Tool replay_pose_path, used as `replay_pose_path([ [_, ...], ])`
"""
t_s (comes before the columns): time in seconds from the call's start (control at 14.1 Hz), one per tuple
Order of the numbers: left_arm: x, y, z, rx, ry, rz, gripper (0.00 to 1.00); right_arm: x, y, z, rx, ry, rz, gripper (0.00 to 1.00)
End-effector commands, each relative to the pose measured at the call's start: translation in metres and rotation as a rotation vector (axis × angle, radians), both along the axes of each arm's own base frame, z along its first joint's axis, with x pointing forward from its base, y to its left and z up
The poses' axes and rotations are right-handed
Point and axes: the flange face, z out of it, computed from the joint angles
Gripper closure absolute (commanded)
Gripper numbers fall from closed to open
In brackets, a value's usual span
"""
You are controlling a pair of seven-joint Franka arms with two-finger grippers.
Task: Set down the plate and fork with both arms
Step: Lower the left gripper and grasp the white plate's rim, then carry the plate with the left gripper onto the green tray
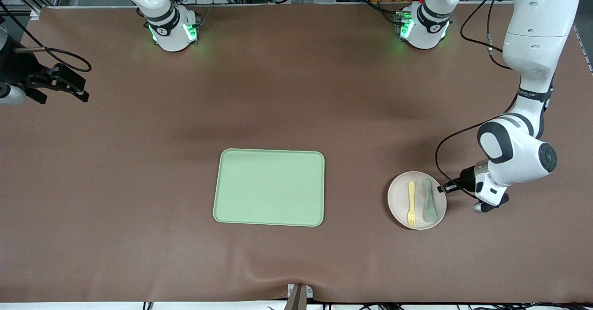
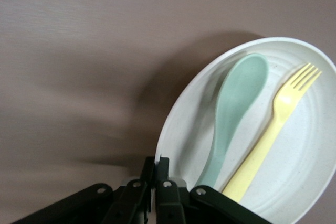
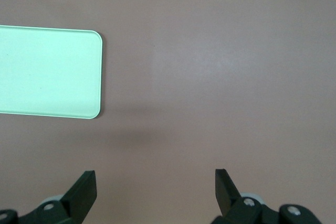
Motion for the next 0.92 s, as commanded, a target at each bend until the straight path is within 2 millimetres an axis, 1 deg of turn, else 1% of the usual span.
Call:
replay_pose_path([
  [0.0,0.010,-0.035,0.030,-0.047,-0.058,-0.045,1.00,-0.004,-0.003,0.003,0.007,-0.003,-0.001,0.00],
  [0.36,0.028,-0.114,0.073,-0.134,-0.136,-0.122,1.00,-0.004,-0.003,0.003,0.007,-0.003,-0.001,0.00],
  [0.43,0.029,-0.136,0.079,-0.150,-0.143,-0.142,1.00,-0.004,-0.003,0.002,0.007,-0.002,-0.001,0.00],
  [0.5,0.029,-0.158,0.077,-0.151,-0.140,-0.166,1.00,-0.004,-0.003,0.003,0.007,-0.003,-0.001,0.00],
  [0.57,0.030,-0.186,0.085,-0.157,-0.153,-0.189,1.00,-0.004,-0.003,0.003,0.008,-0.003,-0.001,0.00],
  [0.64,0.027,-0.219,0.085,-0.165,-0.146,-0.202,1.00,-0.004,-0.003,0.002,0.009,-0.002,-0.001,0.00],
  [0.85,0.020,-0.283,0.077,-0.177,-0.114,-0.190,1.00,-0.004,-0.003,0.002,0.009,-0.002,-0.001,0.00],
])
